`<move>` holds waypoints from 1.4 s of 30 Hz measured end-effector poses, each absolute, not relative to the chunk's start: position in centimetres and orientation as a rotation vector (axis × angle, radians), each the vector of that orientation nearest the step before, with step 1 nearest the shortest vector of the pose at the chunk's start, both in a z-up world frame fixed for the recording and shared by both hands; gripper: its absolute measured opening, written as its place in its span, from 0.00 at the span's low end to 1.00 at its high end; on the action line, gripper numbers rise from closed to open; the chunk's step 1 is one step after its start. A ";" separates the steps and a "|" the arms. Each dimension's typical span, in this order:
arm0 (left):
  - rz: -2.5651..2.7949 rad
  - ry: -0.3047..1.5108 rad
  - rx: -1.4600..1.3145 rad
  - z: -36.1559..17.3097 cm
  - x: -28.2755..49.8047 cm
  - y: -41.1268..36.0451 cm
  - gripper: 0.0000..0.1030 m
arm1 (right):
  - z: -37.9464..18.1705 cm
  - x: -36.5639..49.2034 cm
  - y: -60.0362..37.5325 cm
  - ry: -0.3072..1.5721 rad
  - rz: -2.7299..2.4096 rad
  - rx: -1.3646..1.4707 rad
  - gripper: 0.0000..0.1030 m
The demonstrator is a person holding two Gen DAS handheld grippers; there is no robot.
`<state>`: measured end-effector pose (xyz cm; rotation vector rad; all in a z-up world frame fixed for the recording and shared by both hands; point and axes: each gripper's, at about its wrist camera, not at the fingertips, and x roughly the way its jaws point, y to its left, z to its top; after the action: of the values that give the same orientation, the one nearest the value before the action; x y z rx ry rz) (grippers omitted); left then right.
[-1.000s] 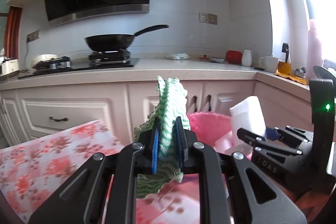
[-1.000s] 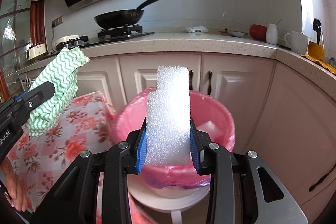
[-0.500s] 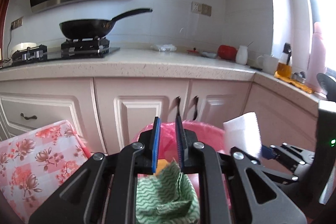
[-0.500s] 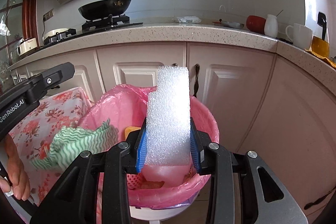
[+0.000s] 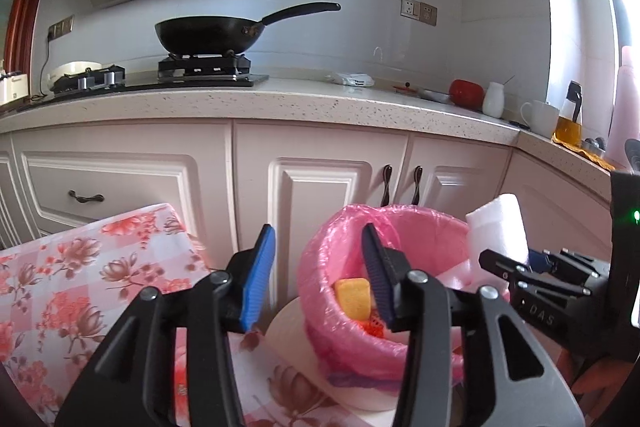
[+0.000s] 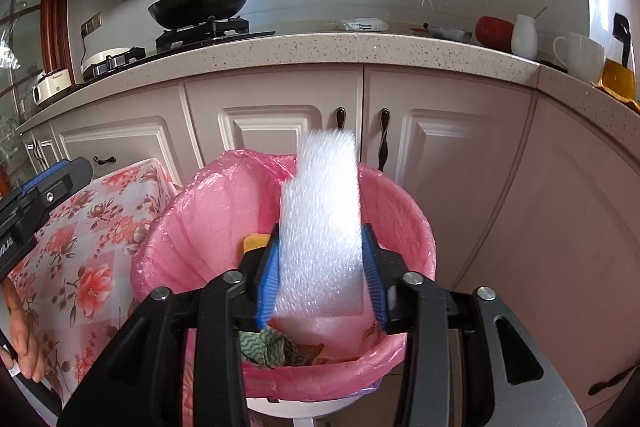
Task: Collect trash
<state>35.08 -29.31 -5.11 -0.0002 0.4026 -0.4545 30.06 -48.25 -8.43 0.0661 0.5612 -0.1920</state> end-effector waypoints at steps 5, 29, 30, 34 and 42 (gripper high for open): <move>-0.396 0.354 0.020 -4.4 33.1 -27.8 0.71 | -7.5 30.0 -47.4 0.534 -0.188 0.053 0.65; -0.290 0.332 0.096 -1.7 22.1 -22.3 0.95 | -3.9 18.2 -41.9 0.500 -0.159 0.076 0.82; -0.295 0.338 0.088 -1.5 21.7 -22.3 0.95 | -3.9 17.8 -41.7 0.498 -0.160 0.072 0.82; -0.302 0.346 0.087 -1.4 19.7 -22.5 0.95 | -3.9 15.6 -40.9 0.501 -0.169 0.036 0.82; -0.308 0.407 0.066 -2.3 16.3 -23.0 0.95 | -3.5 12.1 -41.0 0.505 -0.173 0.009 0.82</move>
<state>16.28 -22.99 -2.33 0.0663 0.4072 -0.3082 12.11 -40.95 -3.51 0.0086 0.5048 -0.1729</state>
